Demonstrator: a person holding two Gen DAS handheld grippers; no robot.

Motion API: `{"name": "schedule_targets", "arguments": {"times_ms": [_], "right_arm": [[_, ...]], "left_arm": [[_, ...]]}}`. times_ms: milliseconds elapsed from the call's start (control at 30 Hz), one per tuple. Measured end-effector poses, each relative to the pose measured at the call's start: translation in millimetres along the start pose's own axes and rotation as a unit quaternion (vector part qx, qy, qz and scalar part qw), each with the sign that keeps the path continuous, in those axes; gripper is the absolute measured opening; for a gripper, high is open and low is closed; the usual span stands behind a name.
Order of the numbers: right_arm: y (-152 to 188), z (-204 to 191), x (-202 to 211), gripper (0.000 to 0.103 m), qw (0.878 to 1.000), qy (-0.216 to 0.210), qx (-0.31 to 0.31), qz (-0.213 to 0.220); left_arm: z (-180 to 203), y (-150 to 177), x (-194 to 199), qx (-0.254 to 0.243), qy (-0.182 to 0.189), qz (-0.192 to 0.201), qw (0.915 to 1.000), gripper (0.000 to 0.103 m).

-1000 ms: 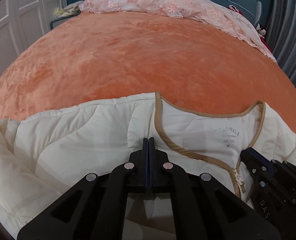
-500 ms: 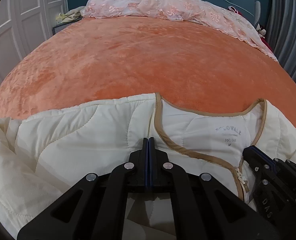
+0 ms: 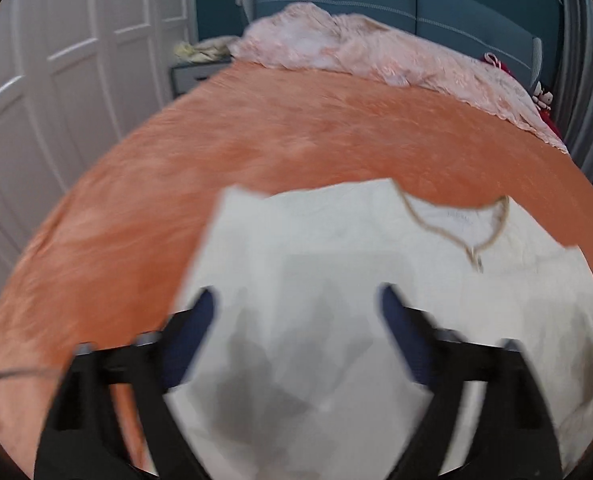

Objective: Fold large clothes

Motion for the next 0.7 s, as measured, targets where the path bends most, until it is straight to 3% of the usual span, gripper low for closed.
{"name": "schedule_targets", "arguments": {"times_ms": [100,333,500,700], "right_arm": [[30,28,66,0.078,1.000,0.000,0.006,-0.001],[104,94,206,0.081,0.999,0.035,-0.035,-0.009],[143,120,231,0.084,0.996,0.062,-0.040,-0.042],[180,138,212,0.084,0.985,0.055,-0.133,-0.092]], "left_arm": [[-38,36,54,0.019,-0.001,-0.016,0.9997,0.093],[-105,124,164,0.074,-0.022,-0.051,0.9957,0.093],[-120,173,200,0.087,-0.035,-0.086,0.9918,0.093],[-129,200,181,0.195,-0.007,-0.134,0.9715,0.093]]}}
Point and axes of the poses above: each gripper's, at about its wrist camera, not at the fingertips, and x roughly against the way its jaws point, z to its right, y to its underside, the point moved 10 cm from there along -x, roughly the way its jaws point, and after that the axes turned 12 degrees about z, right-handed, at the moved point
